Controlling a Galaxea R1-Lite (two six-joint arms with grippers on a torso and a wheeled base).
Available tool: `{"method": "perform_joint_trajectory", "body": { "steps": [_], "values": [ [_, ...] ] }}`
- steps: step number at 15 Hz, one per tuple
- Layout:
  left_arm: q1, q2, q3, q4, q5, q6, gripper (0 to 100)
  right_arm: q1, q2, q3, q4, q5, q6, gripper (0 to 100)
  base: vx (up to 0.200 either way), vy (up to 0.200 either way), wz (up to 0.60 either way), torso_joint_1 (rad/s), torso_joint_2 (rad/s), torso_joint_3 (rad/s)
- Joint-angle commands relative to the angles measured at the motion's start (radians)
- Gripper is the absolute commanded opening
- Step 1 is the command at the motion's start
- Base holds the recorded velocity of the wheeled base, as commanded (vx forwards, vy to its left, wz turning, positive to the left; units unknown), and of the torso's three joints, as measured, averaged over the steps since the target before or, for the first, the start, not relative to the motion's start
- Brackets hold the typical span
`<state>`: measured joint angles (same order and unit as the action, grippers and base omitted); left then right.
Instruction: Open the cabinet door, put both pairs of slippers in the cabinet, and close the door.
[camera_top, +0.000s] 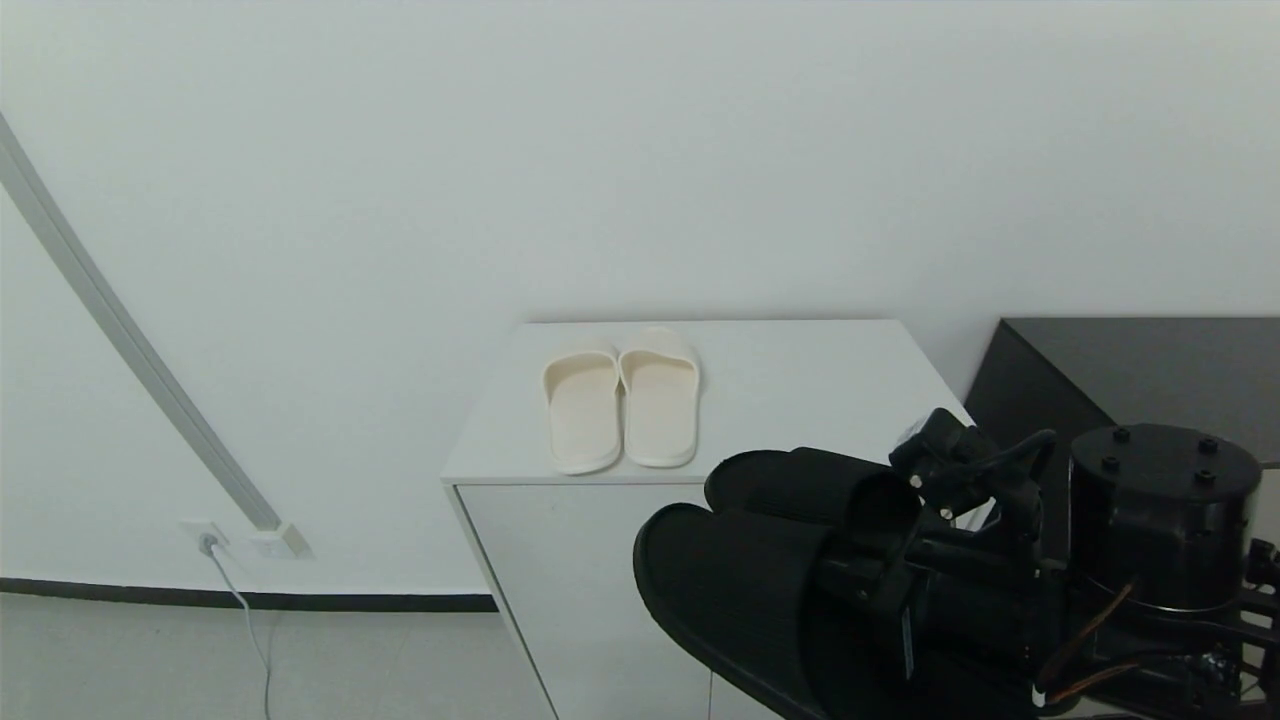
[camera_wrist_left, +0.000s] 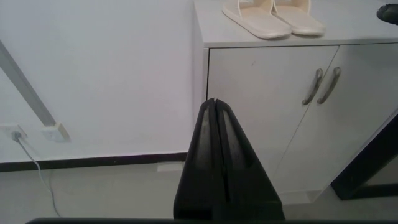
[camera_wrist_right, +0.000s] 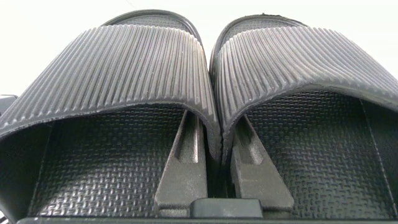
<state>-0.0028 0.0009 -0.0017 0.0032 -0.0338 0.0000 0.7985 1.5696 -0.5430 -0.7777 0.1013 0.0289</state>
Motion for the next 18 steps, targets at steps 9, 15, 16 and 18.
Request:
{"method": "perform_joint_trajectory", "body": {
  "steps": [9, 15, 16, 18],
  "values": [
    [0.001, 0.001, 0.000, 0.000, 0.002, 0.000, 0, 0.014, 0.001, 0.038, -0.048, 0.006, -0.014, 0, 0.000, 0.000, 0.00, -0.129, 0.30, 0.169],
    [0.001, 0.001, 0.000, 0.000, 0.002, 0.000, 100, 0.014, 0.000, 0.061, -0.057, 0.026, -0.014, 0, 0.000, 0.000, 0.00, -0.224, 0.55, 0.316],
    [0.001, 0.001, 0.000, 0.000, 0.002, 0.000, 100, 0.014, 0.001, 0.066, -0.063, 0.026, -0.015, 0, 0.000, 0.000, 0.00, -0.207, 0.54, 0.325],
    [0.001, 0.001, 0.000, 0.000, 0.002, 0.000, 100, 0.016, 0.001, 0.069, -0.072, 0.026, -0.014, 0, 0.000, 0.000, 0.00, -0.200, 0.52, 0.327]
  ]
}}
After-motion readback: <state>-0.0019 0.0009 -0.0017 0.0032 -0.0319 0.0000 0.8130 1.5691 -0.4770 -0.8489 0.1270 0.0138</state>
